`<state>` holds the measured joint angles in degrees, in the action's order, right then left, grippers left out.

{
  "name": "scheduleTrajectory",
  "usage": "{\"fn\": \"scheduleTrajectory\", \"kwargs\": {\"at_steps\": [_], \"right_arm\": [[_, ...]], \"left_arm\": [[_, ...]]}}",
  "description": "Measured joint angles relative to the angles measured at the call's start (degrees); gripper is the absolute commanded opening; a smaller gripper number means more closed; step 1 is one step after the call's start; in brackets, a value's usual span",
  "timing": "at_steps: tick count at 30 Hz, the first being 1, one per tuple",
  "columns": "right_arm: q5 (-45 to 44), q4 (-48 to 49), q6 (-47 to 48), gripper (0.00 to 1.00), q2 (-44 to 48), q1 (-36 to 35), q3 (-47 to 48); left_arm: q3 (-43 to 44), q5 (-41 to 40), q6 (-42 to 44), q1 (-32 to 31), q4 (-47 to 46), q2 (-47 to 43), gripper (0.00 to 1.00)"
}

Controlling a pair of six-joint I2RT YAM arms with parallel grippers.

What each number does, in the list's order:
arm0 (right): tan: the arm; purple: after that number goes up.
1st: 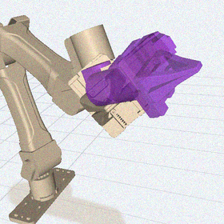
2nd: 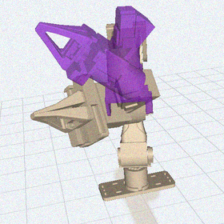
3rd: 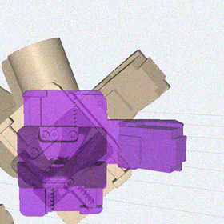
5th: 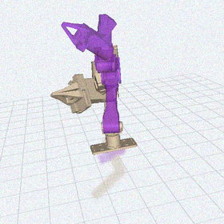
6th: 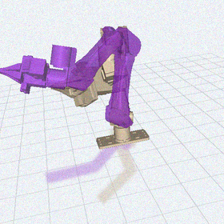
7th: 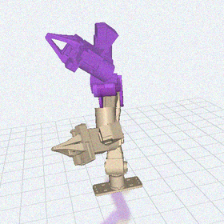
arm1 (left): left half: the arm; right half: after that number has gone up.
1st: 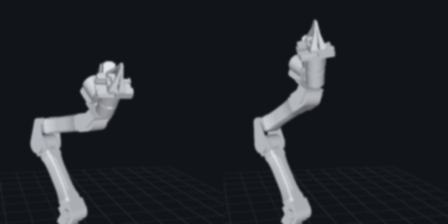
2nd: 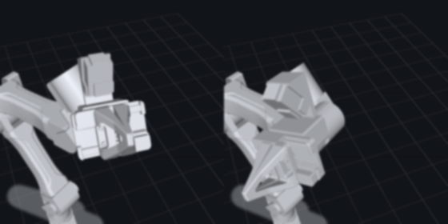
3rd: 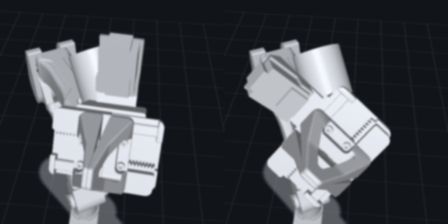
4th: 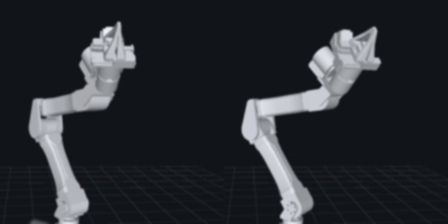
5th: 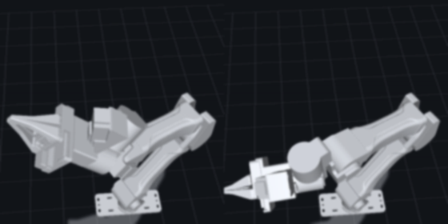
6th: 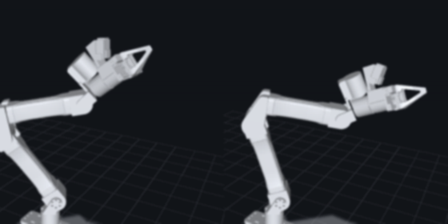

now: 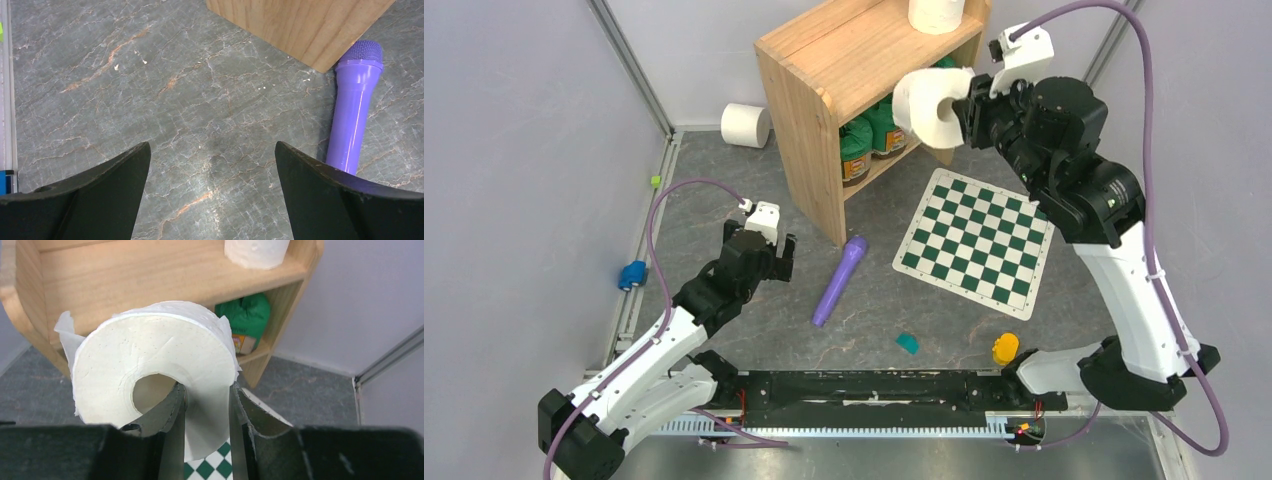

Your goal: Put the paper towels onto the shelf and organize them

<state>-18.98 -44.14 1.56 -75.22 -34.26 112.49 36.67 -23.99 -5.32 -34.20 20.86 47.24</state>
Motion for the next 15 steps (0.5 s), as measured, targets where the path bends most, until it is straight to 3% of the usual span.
{"fn": "scheduleTrajectory", "kwargs": {"at_steps": [15], "right_arm": [[-0.2, 14.4, 6.5, 0.03, -8.8, 0.4, 5.7]], "left_arm": [[0.0, -0.1, 0.1, 0.1, 0.0, 0.0, 1.0]]}}
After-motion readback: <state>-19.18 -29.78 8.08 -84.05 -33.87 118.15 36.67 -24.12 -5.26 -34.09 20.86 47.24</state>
